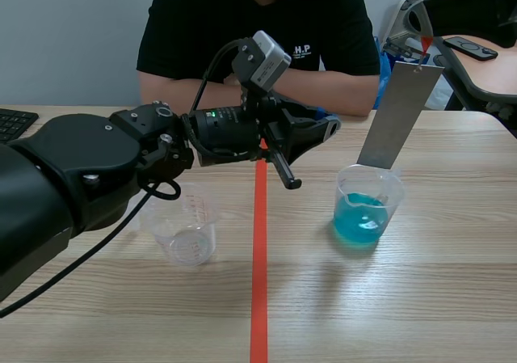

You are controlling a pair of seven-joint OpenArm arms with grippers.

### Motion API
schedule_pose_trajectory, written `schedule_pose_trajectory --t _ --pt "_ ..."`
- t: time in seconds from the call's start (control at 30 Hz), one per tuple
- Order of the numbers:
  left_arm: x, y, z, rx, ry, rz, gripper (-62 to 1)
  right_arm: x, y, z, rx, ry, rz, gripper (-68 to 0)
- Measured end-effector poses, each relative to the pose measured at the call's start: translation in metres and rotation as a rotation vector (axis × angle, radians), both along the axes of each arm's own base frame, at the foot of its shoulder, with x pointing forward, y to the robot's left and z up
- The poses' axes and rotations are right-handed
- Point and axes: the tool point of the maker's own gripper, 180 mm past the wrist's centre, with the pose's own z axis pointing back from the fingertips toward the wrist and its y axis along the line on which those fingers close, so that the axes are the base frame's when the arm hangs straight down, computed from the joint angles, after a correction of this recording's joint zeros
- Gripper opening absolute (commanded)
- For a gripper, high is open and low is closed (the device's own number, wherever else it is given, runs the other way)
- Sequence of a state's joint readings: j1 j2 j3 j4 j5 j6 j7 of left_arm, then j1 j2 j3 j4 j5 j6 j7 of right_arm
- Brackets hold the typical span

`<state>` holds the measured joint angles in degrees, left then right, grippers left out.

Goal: Do the redox reaction experiment.
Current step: 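Point at the plate with the left hand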

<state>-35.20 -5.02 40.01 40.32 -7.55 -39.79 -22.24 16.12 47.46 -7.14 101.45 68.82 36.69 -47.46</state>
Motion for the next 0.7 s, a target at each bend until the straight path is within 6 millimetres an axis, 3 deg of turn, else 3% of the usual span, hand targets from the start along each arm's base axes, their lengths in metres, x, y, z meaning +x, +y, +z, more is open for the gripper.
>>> schedule_pose_trajectory --t 0.2,0.7 --pt "-0.0036 -0.0103 0.0044 -0.021 0.003 -0.013 -56.9 0.0 0.0 0.0 0.0 0.0 0.0 -66.1" --pt "-0.0039 -0.0105 0.0038 -0.016 0.001 -0.014 -56.9 0.0 0.0 0.0 0.0 0.0 0.0 -66.1"
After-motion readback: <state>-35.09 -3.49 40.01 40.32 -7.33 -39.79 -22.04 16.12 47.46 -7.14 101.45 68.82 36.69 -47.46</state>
